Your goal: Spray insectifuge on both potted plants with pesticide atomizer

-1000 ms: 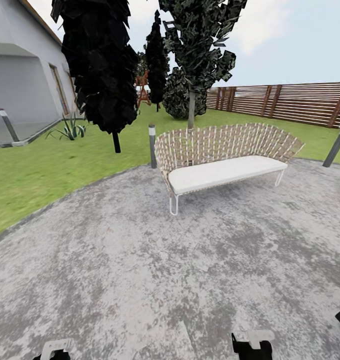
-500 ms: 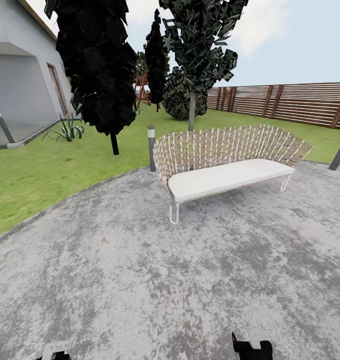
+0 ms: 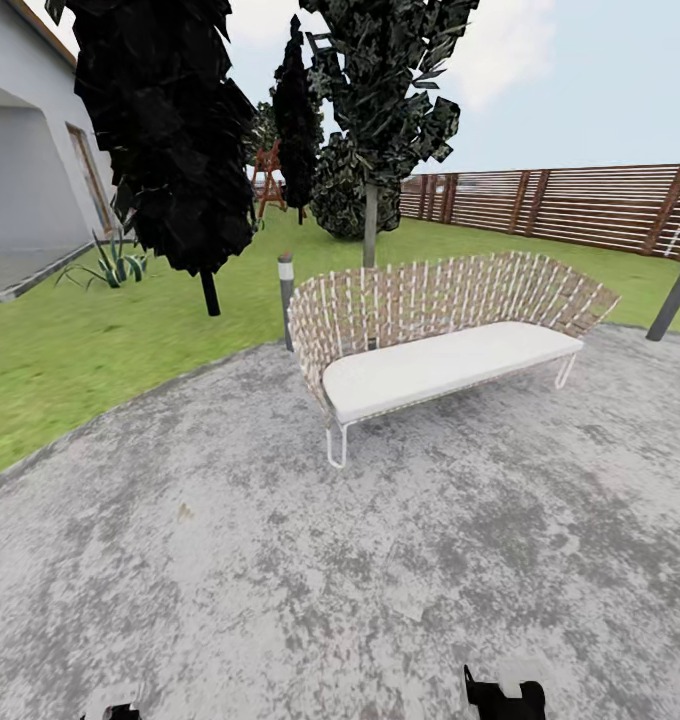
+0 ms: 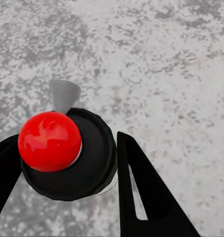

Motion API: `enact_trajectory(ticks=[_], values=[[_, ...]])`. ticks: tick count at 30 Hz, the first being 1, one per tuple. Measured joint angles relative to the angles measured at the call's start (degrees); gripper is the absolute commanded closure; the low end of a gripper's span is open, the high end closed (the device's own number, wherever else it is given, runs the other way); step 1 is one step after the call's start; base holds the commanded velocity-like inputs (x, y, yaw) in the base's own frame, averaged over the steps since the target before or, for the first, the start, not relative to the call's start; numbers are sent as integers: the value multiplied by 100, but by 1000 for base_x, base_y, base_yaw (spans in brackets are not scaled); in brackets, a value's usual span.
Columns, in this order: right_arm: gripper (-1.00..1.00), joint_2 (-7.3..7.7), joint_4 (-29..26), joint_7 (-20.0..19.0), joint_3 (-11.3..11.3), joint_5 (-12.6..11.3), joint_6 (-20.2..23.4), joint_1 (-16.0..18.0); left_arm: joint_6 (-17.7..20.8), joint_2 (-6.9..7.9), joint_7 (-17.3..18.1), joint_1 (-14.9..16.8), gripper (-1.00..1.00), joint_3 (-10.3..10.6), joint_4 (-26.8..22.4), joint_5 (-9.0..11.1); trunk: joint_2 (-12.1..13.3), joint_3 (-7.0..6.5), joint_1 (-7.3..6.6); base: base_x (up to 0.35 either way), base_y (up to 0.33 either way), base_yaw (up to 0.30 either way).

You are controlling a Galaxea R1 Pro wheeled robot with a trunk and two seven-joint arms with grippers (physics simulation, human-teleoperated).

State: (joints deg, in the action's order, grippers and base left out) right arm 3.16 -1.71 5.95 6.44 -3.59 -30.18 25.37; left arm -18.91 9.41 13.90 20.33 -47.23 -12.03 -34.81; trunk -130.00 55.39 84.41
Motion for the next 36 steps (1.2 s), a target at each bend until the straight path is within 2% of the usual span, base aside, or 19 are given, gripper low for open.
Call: enact_trajectory(ticks=[5,36], values=[[-100,1,-1,-2,0,0,0,-1,1,0,-1,2,100,0,2,4,0,0,0,338,0,-153],[-100,1,-2,-8,0,0,0,-1,1,0,-1,0,100,-9,8,20,0,0,0,337,0,-261]])
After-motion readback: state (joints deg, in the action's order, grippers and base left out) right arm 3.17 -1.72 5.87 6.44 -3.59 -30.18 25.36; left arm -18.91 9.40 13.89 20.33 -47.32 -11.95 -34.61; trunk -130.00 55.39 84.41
